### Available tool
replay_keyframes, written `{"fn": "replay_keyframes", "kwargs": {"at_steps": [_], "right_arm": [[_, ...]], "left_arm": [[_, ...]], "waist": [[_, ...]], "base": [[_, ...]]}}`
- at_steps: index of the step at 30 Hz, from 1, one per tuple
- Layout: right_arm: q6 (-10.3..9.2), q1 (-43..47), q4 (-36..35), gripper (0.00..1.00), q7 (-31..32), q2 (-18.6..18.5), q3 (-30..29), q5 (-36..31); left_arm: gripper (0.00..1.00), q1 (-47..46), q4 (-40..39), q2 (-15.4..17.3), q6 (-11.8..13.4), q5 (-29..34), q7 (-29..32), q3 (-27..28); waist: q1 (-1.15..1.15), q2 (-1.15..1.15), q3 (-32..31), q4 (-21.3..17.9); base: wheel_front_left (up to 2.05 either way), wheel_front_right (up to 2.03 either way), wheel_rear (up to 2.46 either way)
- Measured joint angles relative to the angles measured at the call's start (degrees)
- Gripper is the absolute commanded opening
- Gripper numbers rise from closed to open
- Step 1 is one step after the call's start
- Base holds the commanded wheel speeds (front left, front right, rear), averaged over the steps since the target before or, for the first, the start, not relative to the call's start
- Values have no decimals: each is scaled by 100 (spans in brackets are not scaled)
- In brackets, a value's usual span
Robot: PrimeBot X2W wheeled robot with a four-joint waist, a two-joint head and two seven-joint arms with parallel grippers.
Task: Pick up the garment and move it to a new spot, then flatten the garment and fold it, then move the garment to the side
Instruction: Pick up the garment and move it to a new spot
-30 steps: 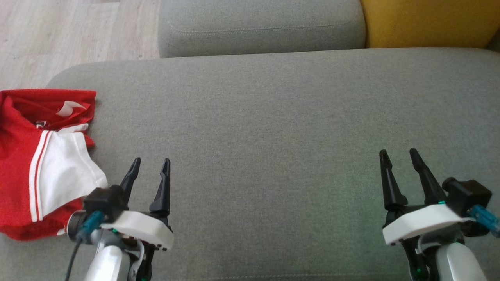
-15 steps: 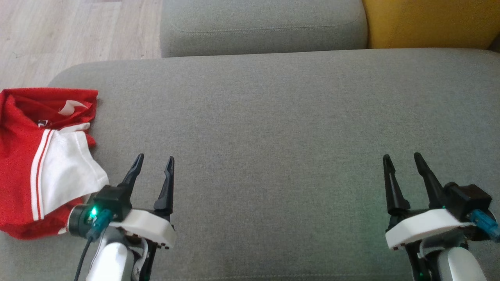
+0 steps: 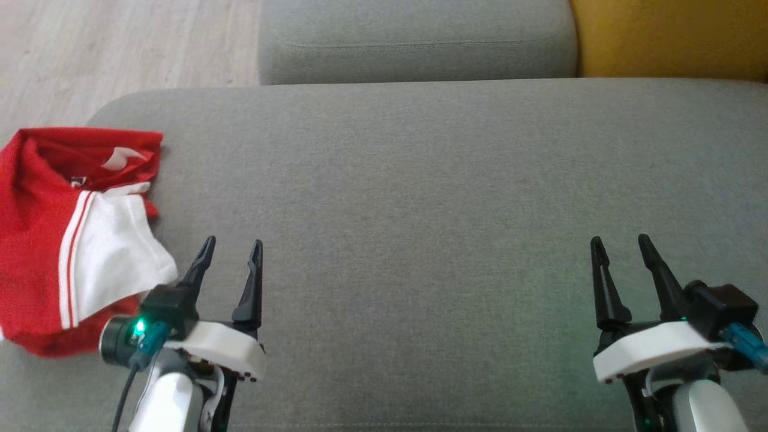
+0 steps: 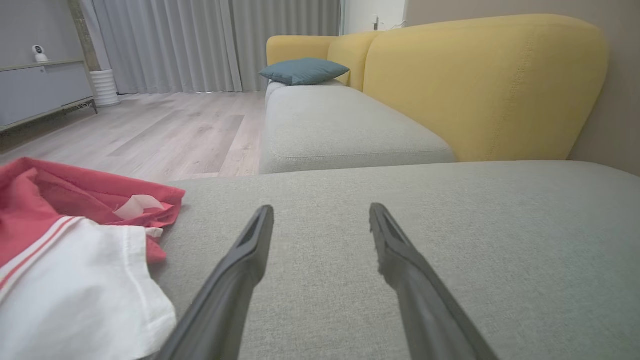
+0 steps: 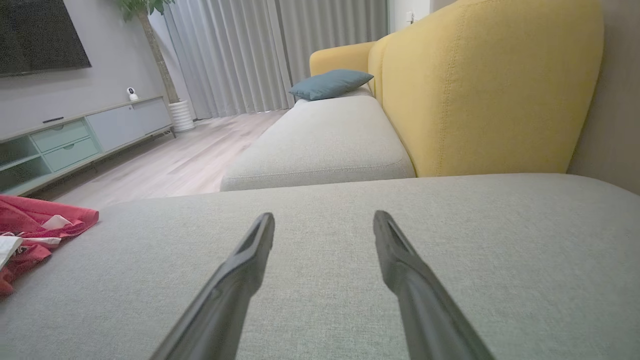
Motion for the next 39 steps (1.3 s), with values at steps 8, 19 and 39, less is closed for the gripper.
{"fn": "replay_keyframes", "kwargs": {"at_steps": [8, 19, 39], "right_arm": [[0, -30, -170, 100, 60, 2, 183, -110], [0, -42, -410, 100, 186, 3, 386, -166], [0, -96, -622, 100, 392, 3, 535, -158]], "left_arm": [[100, -108, -55, 51, 81, -14, 0, 42], [100, -133, -183, 110, 218, -116, -1, 328], [100, -69, -322, 183, 315, -174, -1, 619]], "waist": [[0, 0, 71, 400], [0, 0, 130, 1299], [0, 0, 340, 1764]], "base": [[0, 0, 0], [0, 0, 0], [0, 0, 0]]}}
